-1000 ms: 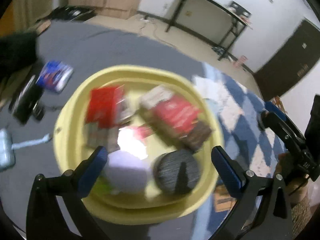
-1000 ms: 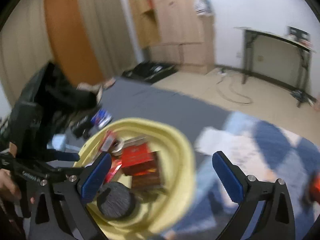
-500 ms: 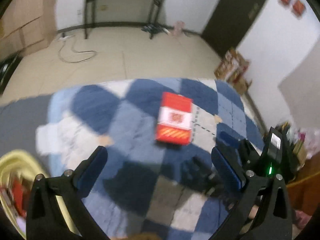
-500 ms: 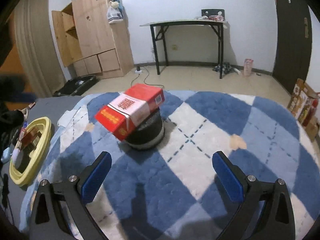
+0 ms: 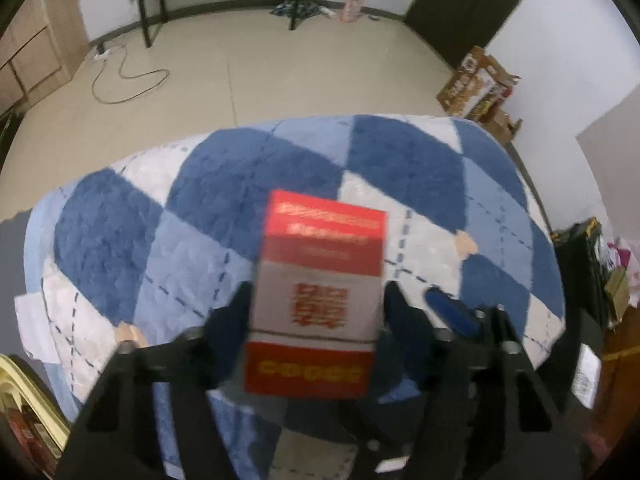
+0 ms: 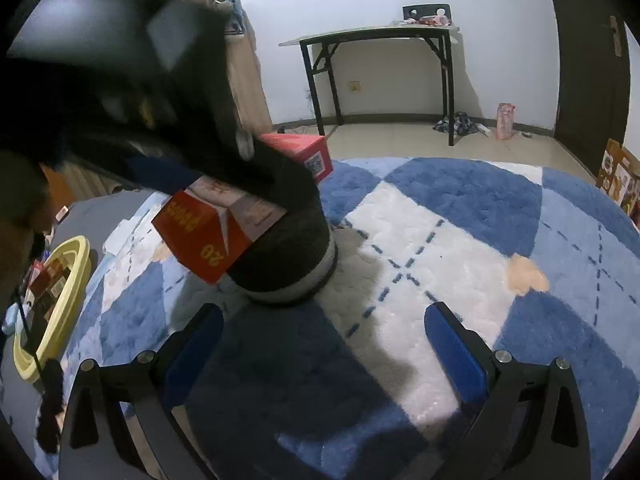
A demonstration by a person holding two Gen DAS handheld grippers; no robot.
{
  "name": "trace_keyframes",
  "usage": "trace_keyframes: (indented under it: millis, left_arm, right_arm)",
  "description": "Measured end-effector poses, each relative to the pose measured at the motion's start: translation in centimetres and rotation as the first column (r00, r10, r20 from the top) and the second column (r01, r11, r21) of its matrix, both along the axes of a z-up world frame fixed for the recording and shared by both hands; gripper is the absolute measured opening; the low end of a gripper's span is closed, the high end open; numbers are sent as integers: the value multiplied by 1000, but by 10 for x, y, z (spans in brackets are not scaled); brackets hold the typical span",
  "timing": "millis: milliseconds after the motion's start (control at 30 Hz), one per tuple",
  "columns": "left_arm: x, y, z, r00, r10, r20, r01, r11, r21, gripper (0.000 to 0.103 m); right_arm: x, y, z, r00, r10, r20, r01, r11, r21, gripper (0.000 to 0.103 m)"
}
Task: Organize rigid objects
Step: 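Grasp the red box on the black cylinder with the left tool, then carry the red box to the tray with the left tool while the right tool grasps the black foam cylinder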
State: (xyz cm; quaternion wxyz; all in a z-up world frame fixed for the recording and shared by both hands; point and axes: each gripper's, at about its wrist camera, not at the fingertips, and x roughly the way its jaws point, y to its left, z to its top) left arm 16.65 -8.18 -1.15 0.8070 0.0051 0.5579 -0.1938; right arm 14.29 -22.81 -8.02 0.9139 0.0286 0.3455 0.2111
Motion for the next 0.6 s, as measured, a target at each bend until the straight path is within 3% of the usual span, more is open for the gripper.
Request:
trace_keyframes:
  millis: [167,300,400,467,600]
  left_arm:
    - [-11,30,19,998,43,39,-38,992,-118,59]
    - [-32,63,48,995,48,90,-35,990,-135,59]
    - [-61,107,70,987,93,131,-72,986,-153,59]
    - [-81,143,77,979,142,143,-119,981,-156,60]
    - [-127,235,82,947,275,164,-258,959,-117,60]
  right_arm:
    - [-1,5,3,1000,0,17,0,1000,-25,103]
    - [5,24,13,996,47,69,-45,998,-32,103]
    - [26,37,3,998,57,13,-56,996,-72,102]
    - [39,45,-3,997,71,-29,-73,993,-92,69]
    - [35,56,14,989,135,58,-131,989,-67,67]
